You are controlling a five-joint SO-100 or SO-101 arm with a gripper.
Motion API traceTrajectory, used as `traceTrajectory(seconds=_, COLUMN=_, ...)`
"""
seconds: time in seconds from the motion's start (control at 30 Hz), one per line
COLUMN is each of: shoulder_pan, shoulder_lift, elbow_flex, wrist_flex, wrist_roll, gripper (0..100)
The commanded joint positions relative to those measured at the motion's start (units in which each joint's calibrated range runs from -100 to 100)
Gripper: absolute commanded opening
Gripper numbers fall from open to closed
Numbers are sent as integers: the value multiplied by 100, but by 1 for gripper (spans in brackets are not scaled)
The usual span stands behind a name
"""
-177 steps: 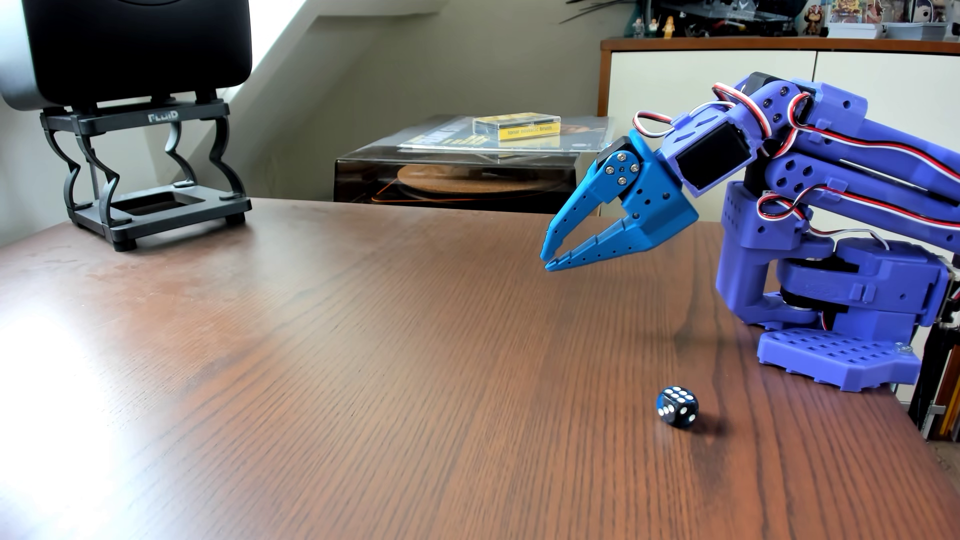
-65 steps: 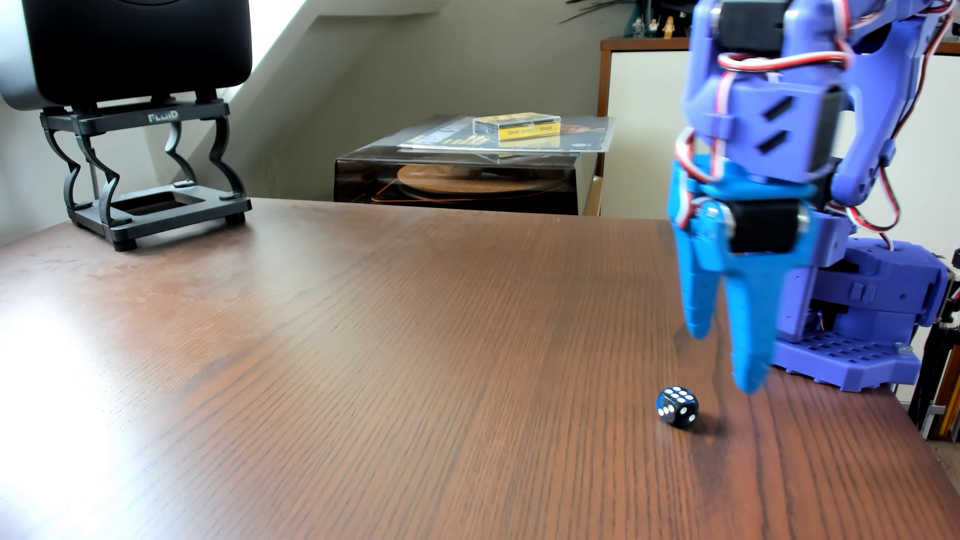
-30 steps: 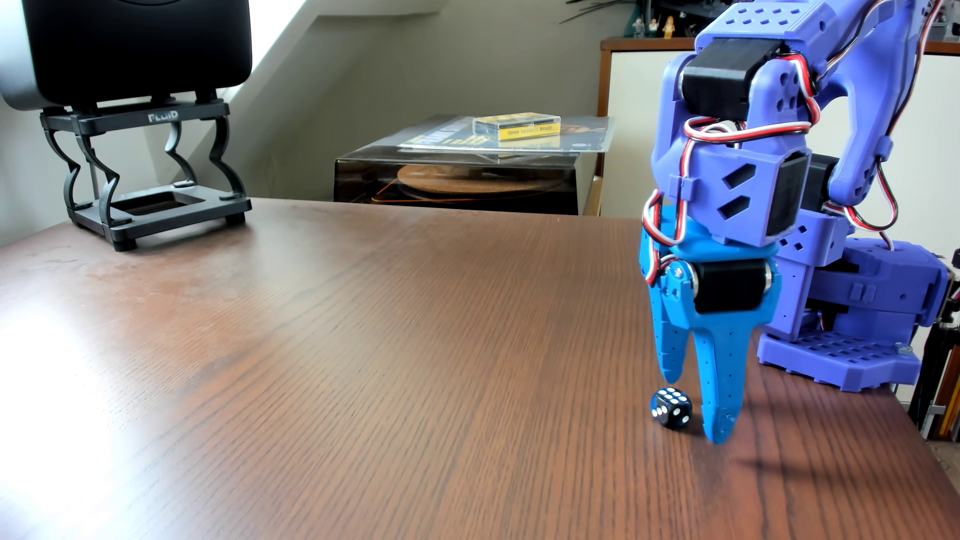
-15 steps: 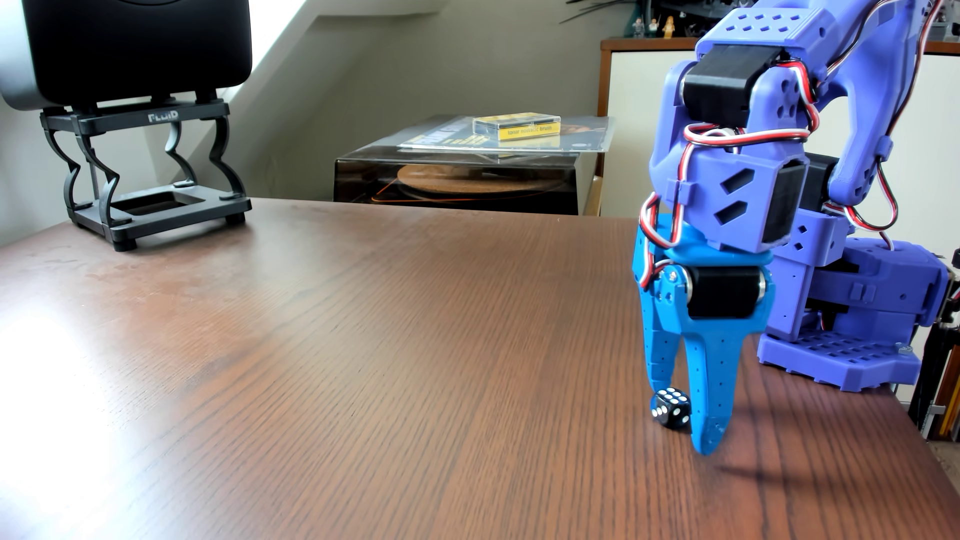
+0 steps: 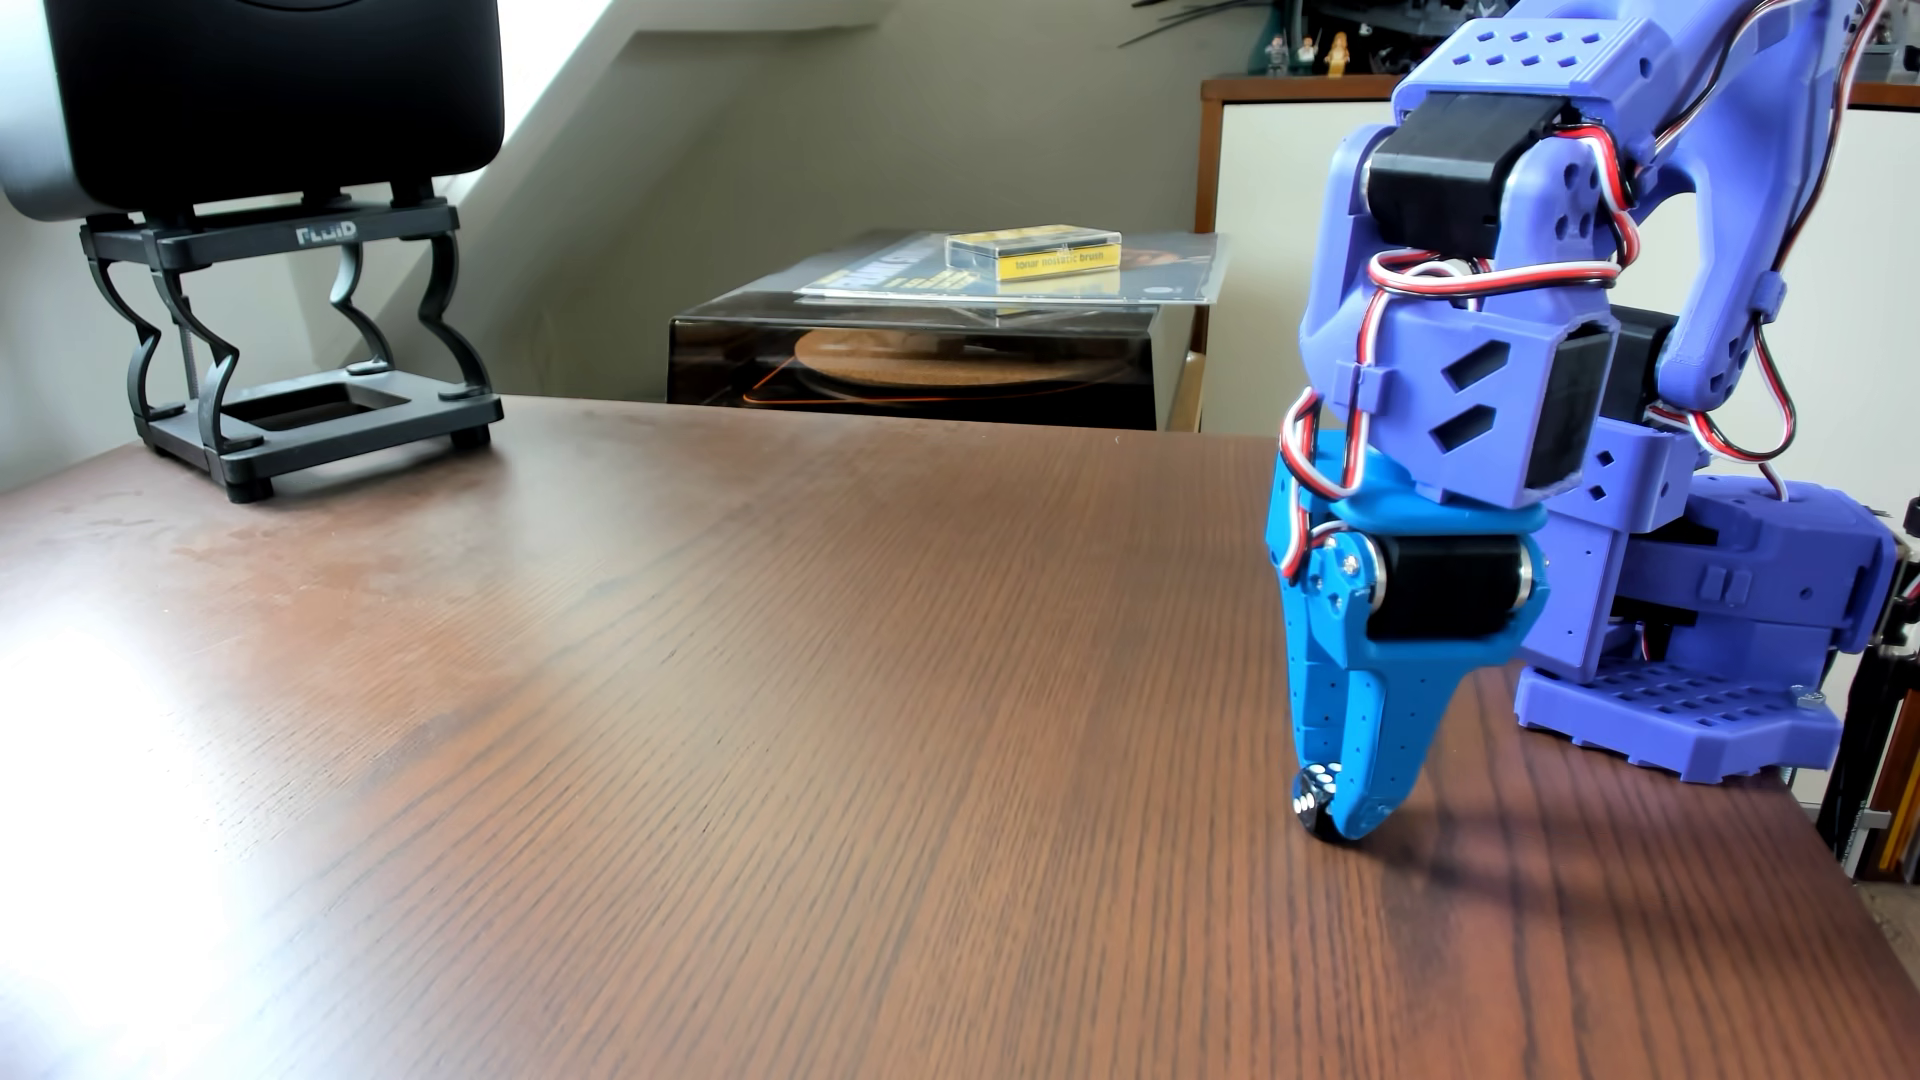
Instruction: Grab the blue dice
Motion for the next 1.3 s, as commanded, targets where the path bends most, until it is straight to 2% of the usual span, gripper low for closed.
traceTrajectory(seconds=0.0, shoulder_pan=62, shoulder_lift=-15, elbow_flex=-63, wrist_flex=-115, wrist_roll=-25, gripper=2)
traceTrajectory(seconds=0.1, shoulder_pan=333, shoulder_lift=-108, elbow_flex=-362, wrist_flex=-123, wrist_roll=-136, gripper=2)
traceTrajectory(seconds=0.3, shoulder_pan=1126, shoulder_lift=-166, elbow_flex=-2134, wrist_flex=-123, wrist_roll=-1050, gripper=2)
traceTrajectory(seconds=0.5, shoulder_pan=1732, shoulder_lift=-1062, elbow_flex=-3427, wrist_flex=-123, wrist_roll=-2549, gripper=2)
traceTrajectory(seconds=0.67, shoulder_pan=2419, shoulder_lift=-2745, elbow_flex=-3228, wrist_flex=-585, wrist_roll=-3479, gripper=2)
traceTrajectory(seconds=0.87, shoulder_pan=2910, shoulder_lift=-4762, elbow_flex=-787, wrist_flex=-1757, wrist_roll=-3653, gripper=2)
traceTrajectory(seconds=0.97, shoulder_pan=3131, shoulder_lift=-5164, elbow_flex=362, wrist_flex=-2116, wrist_roll=-3642, gripper=2)
traceTrajectory(seconds=1.1, shoulder_pan=3532, shoulder_lift=-5156, elbow_flex=1040, wrist_flex=-2432, wrist_roll=-3653, gripper=2)
traceTrajectory(seconds=1.27, shoulder_pan=4367, shoulder_lift=-5223, elbow_flex=633, wrist_flex=-2483, wrist_roll=-4016, gripper=2)
